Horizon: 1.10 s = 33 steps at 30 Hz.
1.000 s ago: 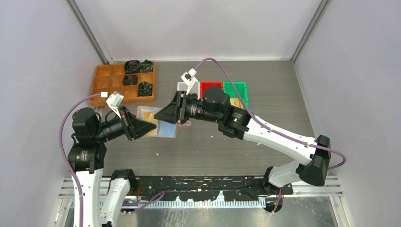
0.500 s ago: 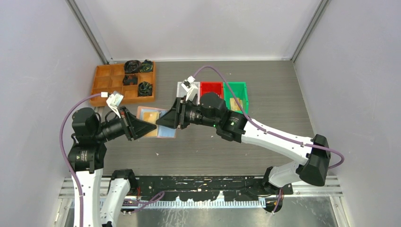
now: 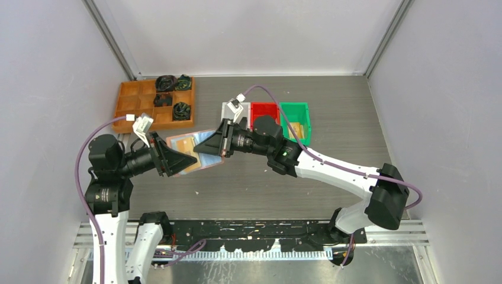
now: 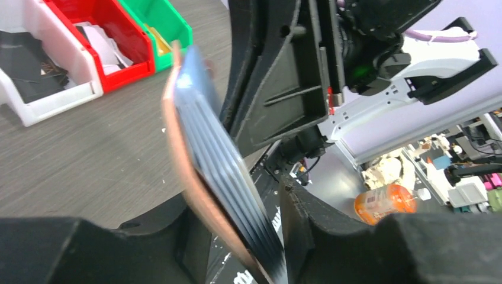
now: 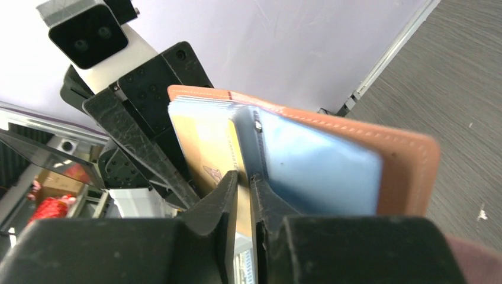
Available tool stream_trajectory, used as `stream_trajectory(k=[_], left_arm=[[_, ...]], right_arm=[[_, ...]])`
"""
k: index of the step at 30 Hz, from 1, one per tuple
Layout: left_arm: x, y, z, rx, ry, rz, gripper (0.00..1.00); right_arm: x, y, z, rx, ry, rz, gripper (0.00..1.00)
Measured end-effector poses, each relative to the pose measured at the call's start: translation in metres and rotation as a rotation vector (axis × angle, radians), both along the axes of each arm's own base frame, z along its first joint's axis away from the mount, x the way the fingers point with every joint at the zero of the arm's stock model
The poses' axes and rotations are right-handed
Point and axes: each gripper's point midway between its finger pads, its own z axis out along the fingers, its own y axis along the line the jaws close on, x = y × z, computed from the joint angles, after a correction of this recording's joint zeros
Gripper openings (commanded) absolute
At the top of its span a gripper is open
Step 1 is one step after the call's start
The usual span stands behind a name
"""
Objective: Take the credit cards out of the card holder
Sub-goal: Remove the credit card from the card holder.
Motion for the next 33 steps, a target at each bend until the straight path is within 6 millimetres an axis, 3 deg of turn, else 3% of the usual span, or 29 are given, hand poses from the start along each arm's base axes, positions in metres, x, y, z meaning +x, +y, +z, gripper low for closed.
stream_trajectory(k=[4, 11, 33], left_arm=[[-0.004, -0.003, 0.007, -0.039, 0.022, -0.024, 0.45], [-0.002, -0.006, 0.017, -0.095, 0.051, -0.029, 0.29], [-0.007, -0.010, 0.023, -0.139, 0.109, -0.102, 0.23]], right_arm=[[0.006, -0.003, 0.002, 0.055, 0.028, -0.010, 0.11], [0.005, -0.011, 0.015, 0.136, 0.029, -0.012, 0.08], [-0.001, -0.035, 0.018, 0.178, 0.014, -0.047, 0.03]])
